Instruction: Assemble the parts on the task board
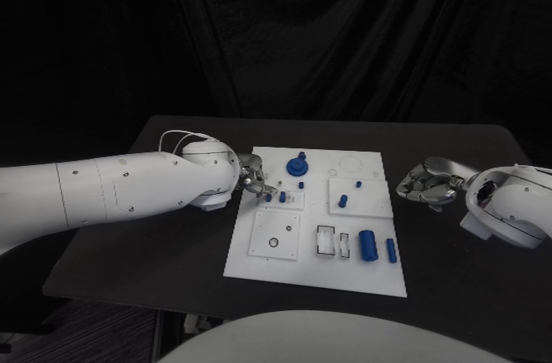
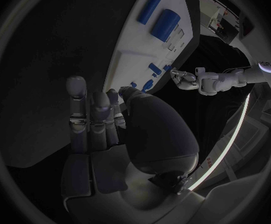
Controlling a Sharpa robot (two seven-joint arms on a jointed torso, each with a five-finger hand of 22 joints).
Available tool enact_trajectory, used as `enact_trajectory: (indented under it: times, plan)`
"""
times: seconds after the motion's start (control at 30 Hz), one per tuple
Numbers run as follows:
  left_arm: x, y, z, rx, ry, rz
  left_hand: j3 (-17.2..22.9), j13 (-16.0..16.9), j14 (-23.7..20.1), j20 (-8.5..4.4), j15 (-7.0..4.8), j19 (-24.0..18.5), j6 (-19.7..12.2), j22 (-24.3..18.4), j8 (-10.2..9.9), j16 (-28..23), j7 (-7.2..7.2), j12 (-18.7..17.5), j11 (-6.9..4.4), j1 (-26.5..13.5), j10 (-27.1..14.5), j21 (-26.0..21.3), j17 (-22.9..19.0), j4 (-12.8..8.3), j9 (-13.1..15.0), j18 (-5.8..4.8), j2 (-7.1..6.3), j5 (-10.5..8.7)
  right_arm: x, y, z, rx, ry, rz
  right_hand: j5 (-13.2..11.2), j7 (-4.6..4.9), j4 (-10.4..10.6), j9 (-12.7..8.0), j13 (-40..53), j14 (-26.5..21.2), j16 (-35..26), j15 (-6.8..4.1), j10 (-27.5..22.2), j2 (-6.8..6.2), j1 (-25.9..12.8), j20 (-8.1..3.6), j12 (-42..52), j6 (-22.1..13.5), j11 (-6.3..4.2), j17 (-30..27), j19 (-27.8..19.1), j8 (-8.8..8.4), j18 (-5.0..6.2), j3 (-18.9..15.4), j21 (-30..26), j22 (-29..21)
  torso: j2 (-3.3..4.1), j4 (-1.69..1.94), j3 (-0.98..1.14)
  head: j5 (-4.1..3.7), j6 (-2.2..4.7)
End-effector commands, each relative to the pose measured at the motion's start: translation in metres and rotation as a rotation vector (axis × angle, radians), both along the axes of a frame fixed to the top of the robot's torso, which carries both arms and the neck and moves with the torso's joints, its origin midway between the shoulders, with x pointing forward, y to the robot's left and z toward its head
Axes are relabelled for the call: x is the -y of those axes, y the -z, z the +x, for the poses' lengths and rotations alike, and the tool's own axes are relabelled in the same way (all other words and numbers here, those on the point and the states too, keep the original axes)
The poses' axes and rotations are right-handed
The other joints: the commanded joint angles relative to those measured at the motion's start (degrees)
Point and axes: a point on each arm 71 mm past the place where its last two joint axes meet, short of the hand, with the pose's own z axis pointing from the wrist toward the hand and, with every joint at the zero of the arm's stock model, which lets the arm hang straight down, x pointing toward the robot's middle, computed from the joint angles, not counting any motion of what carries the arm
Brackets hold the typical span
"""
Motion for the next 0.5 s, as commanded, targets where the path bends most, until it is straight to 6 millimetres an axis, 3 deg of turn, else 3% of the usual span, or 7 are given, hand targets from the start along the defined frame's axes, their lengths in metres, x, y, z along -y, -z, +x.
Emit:
enact_trajectory:
  times: [0.03,0.13,0.23,0.43,0.5]
  plan:
    - [0.0020,-0.0013,0.0008,0.011,0.011,0.017,-0.38,15.06,5.85,-0.33,-0.42,4.06,0.15,13.70,-0.32,0.15,0.18,0.15,-0.43,-0.71,6.07,-0.16,15.10,0.05,-0.05,0.24,-0.01,-0.31,-0.0002,0.0013,-0.0007,-0.004,0.003,-0.008,0.29,0.17,0.08,-0.10,-0.09,-0.27,-0.34,-0.01,-0.44,-0.16,0.39,0.05,-0.33,-0.27,-0.13,-0.05,-0.24,-0.09,1.00,0.27,-0.30,-0.05,0.13,-0.08,0.01,0.03,-0.01]
    - [0.0031,-0.0010,0.0012,0.012,0.013,0.016,-0.48,15.06,5.85,-0.31,-0.39,4.02,-0.03,13.68,-0.51,0.15,0.22,0.15,-0.40,-0.88,6.07,-0.24,15.10,0.06,-0.11,0.26,0.11,-0.26,-0.0004,0.0014,-0.0008,-0.005,0.003,-0.008,0.29,0.17,0.08,-0.10,-0.09,-0.27,-0.34,-0.01,-0.44,-0.16,0.39,0.05,-0.33,-0.27,-0.13,-0.05,-0.24,-0.09,1.00,0.27,-0.30,-0.05,0.16,0.10,-0.03,-0.12,-0.01]
    - [0.0039,-0.0003,0.0021,0.012,0.014,0.016,-0.61,15.06,5.85,-0.29,-0.35,3.98,-0.30,13.65,-0.93,0.15,0.30,0.15,-0.34,-1.10,6.07,-0.33,15.10,0.05,-0.30,0.28,0.32,-0.04,-0.0001,0.0014,-0.0009,-0.006,0.002,-0.008,0.29,0.17,0.08,-0.10,-0.09,-0.27,-0.34,-0.01,-0.44,-0.16,0.39,0.05,-0.33,-0.27,-0.13,-0.05,-0.24,-0.09,1.00,0.27,-0.30,-0.05,0.16,0.06,0.00,-0.09,-0.01]
    - [0.0036,0.0016,0.0040,0.003,0.014,0.027,-0.65,15.06,5.85,-0.19,-0.23,3.84,-0.57,13.56,-1.77,0.15,0.44,0.15,-0.21,-0.93,6.07,-0.61,15.10,-0.09,-0.75,0.34,0.65,1.19,0.0007,0.0016,-0.0014,-0.010,0.003,-0.010,0.31,0.17,0.05,-0.10,-0.11,-0.29,-0.34,-0.01,-0.45,-0.15,0.43,0.05,-0.32,-0.26,-0.13,-0.06,-0.25,-0.07,1.00,0.32,-0.34,-0.04,0.17,0.09,-0.01,-0.22,-0.01]
    - [0.0039,0.0020,0.0043,0.002,0.014,0.028,-0.61,15.06,5.85,-0.13,-0.17,3.83,-0.51,13.56,-2.25,0.15,0.49,0.15,-0.15,-0.64,6.07,-0.64,15.10,-0.15,-1.02,0.34,0.79,2.39,0.0008,0.0017,-0.0015,-0.012,0.003,-0.011,0.31,0.17,0.05,-0.10,-0.11,-0.29,-0.34,-0.01,-0.45,-0.15,0.43,0.05,-0.32,-0.26,-0.13,-0.06,-0.25,-0.07,1.00,0.32,-0.34,-0.04,0.22,0.05,-0.05,-0.12,-0.01]
